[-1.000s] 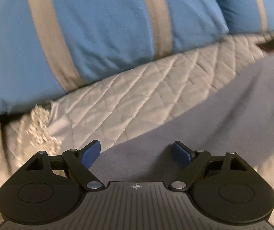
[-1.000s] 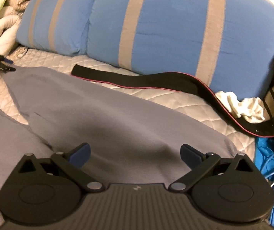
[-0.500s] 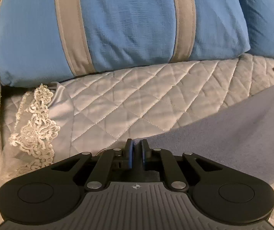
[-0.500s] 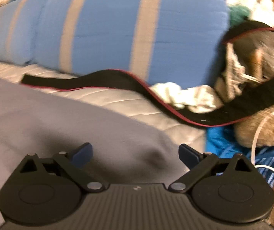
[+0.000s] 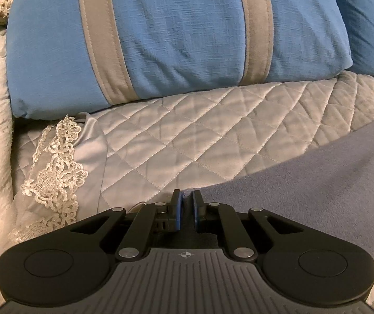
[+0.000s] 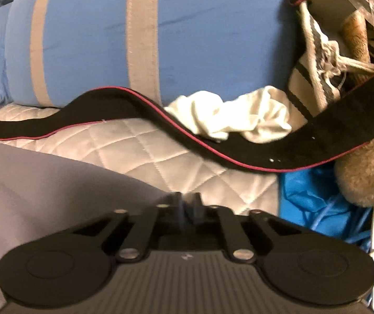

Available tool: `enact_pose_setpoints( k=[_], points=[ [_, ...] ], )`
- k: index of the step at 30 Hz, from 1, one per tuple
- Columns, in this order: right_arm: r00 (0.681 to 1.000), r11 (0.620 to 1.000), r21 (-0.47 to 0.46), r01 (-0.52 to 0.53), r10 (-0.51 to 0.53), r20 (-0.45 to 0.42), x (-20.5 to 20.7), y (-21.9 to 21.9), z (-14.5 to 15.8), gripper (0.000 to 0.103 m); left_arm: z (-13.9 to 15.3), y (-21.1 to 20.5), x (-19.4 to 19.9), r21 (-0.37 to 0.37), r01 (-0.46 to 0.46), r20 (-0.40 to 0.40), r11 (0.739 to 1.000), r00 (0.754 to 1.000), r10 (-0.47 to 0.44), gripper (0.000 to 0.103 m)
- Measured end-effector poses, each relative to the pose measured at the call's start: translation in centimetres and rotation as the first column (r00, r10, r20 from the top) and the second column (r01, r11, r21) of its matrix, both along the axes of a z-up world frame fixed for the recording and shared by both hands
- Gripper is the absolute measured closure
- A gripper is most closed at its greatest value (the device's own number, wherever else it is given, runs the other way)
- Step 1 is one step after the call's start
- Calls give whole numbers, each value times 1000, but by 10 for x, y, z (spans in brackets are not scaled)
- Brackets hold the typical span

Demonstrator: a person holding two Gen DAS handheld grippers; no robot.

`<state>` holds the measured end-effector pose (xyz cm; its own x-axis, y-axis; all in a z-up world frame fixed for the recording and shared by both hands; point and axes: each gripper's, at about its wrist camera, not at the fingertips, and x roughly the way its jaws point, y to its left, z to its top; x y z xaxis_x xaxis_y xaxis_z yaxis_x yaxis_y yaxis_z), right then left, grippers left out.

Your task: Fold clothes

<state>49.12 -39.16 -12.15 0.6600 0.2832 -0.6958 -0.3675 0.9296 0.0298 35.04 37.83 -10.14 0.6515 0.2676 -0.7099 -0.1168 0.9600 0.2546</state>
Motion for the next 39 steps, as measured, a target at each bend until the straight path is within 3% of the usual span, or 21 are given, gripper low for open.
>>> enact_pose_setpoints(
  k=[5, 10, 14, 20, 23, 26, 27, 28, 29, 32, 34, 35, 38, 39],
  points=[
    [996, 1000, -9, 20, -19, 85, -20, -1, 17, 102, 2, 2, -2, -13, -6, 22, 1000, 1000, 6, 96],
    [984, 1000, 0, 22, -21, 175, -52, -3, 50, 102, 21, 5, -19, -31, -2, 102, 1000, 995, 5, 97],
    [967, 1000, -4, 3, -2, 255, -100, -8, 87, 102, 46, 5, -39, -50, 21, 190, 999, 982, -11, 97],
    [932, 999, -12, -48, 49, 360, -195, -26, 133, 103, 82, 4, -100, -89, 77, 322, 993, 946, -44, 97],
    [920, 996, -30, -82, 87, 383, -255, -37, 134, 103, 92, 6, -143, -103, 100, 381, 990, 923, -54, 97],
    [930, 992, -54, -116, 128, 344, -300, -48, 107, 100, 94, 5, -186, -106, 138, 415, 985, 906, -82, 97],
    [939, 993, -49, -110, 120, 322, -311, -52, 95, 90, 92, 5, -201, -111, 153, 417, 982, 904, -94, 96],
    [943, 993, -60, -98, 112, 312, -320, -55, 85, 86, 87, 6, -214, -123, 166, 409, 978, 907, -102, 95],
    [947, 993, -75, -86, 105, 304, -330, -57, 75, 73, 82, 6, -227, -135, 178, 401, 975, 909, -110, 94],
    [952, 990, -123, -76, 108, 285, -349, -63, 58, 58, 72, 8, -254, -179, 184, 365, 966, 925, -108, 86],
    [950, 977, -201, -73, 129, 284, -355, -63, 51, 43, 70, 10, -268, -209, 154, 345, 966, 936, -75, 63],
    [946, 964, -252, -81, 154, 284, -357, -62, 47, 34, 71, 10, -274, -221, 137, 339, 966, 939, -56, 59],
    [932, 907, -408, -107, 234, 276, -361, -55, 36, 26, 82, 2, -283, -213, 134, 336, 968, 940, -56, 48],
    [927, 886, -450, -115, 259, 272, -360, -51, 32, 25, 86, -3, -284, -199, 137, 326, 970, 943, -66, 39]
  ],
)
